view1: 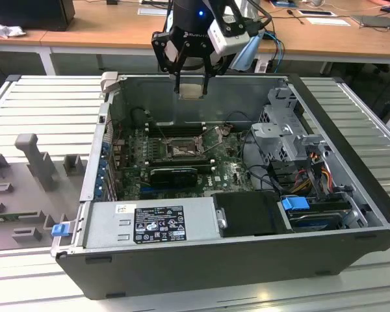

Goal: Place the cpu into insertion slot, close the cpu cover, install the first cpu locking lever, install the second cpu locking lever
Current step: 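Place the cpu into insertion slot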

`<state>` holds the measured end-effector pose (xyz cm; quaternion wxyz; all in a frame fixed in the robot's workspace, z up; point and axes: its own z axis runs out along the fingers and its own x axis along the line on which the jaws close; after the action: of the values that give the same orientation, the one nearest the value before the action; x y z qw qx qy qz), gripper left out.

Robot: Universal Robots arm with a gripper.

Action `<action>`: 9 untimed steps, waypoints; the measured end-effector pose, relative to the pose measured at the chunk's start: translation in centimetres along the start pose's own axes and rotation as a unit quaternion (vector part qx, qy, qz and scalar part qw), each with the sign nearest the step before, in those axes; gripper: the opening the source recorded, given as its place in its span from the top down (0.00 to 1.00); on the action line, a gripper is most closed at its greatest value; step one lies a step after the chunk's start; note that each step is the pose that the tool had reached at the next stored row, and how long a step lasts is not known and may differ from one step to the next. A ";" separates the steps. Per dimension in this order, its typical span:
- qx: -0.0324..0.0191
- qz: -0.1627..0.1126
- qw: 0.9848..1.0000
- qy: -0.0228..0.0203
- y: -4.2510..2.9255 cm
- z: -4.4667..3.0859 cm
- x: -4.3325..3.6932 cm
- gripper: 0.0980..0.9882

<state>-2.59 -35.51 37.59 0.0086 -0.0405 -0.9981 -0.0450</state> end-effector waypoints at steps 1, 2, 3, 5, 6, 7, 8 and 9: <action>0.000 0.000 1.000 0.000 0.00 0.01 0.00 0.52; 0.000 0.000 1.000 0.000 0.00 0.01 0.00 0.52; 0.000 0.001 1.000 0.000 0.00 0.01 0.00 0.52; 0.000 0.003 1.000 0.000 0.00 0.02 0.00 0.52; 0.000 0.006 1.000 -0.001 0.00 0.02 0.00 0.52; 0.000 0.013 1.000 -0.001 0.00 0.02 0.00 0.52; 0.000 0.017 1.000 -0.002 0.00 0.02 0.00 0.52; -0.001 0.020 1.000 -0.002 0.00 0.02 0.00 0.52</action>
<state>-2.59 -35.51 37.57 0.0077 -0.0610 -0.9971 -0.0452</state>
